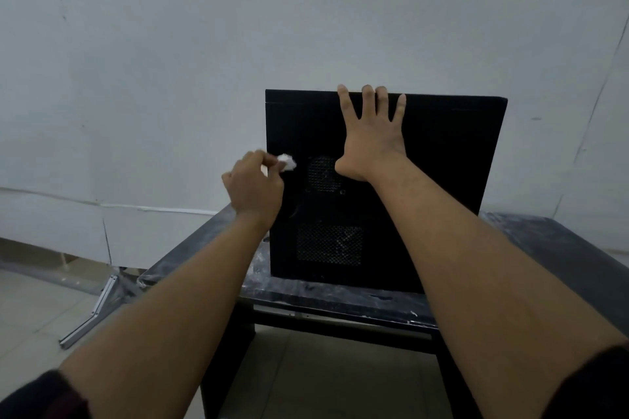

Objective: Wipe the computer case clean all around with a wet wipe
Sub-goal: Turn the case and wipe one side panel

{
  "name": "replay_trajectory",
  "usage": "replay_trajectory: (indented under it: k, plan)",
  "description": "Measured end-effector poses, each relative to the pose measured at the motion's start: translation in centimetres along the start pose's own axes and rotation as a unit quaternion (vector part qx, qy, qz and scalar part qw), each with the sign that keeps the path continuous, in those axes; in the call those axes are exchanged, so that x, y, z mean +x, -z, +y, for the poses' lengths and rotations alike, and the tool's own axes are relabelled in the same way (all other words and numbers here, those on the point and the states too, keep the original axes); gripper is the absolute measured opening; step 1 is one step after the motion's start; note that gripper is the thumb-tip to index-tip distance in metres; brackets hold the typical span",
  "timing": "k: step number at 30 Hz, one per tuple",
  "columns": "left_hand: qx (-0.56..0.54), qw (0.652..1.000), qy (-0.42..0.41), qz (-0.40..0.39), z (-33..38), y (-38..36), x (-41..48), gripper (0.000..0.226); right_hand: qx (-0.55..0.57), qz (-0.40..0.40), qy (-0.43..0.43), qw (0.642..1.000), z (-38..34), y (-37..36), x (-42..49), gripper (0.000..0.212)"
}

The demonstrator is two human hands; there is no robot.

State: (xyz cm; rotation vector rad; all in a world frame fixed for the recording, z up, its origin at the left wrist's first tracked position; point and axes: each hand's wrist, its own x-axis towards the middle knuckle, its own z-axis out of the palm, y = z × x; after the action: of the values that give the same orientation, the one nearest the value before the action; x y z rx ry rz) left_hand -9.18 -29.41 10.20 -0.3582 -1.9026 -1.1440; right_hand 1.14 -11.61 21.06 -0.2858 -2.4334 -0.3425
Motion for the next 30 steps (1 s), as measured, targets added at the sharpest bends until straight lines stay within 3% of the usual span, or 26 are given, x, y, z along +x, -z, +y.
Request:
replay_trajectory:
  k: [5,11,17,23,30]
  plan:
    - [-0.009,0.997,-0.074,0.020,3.7,-0.3,3.8,0.009,-0.007,-0.003,-0.003,1.000,-0.1,-0.1,0.1,0.134]
    - [0.053,0.987,-0.154,-0.015,0.9,-1.7,-0.9,0.014,0.000,-0.003,0.004,1.000,0.0,0.0,0.0,0.130]
    - [0.094,0.986,-0.125,-0.053,-2.2,-2.1,-5.8,0.016,-0.002,-0.008,0.004,1.000,0.0,0.0,0.0,0.129]
    - [0.037,0.998,-0.054,0.025,2.1,-1.2,-0.2,0.009,-0.008,-0.007,0.006,1.000,0.0,0.1,0.1,0.130]
    - [0.074,0.984,-0.154,-0.048,-1.5,-1.3,-3.2,0.014,-0.025,-0.004,0.009,1.000,0.0,-0.4,-0.4,0.136]
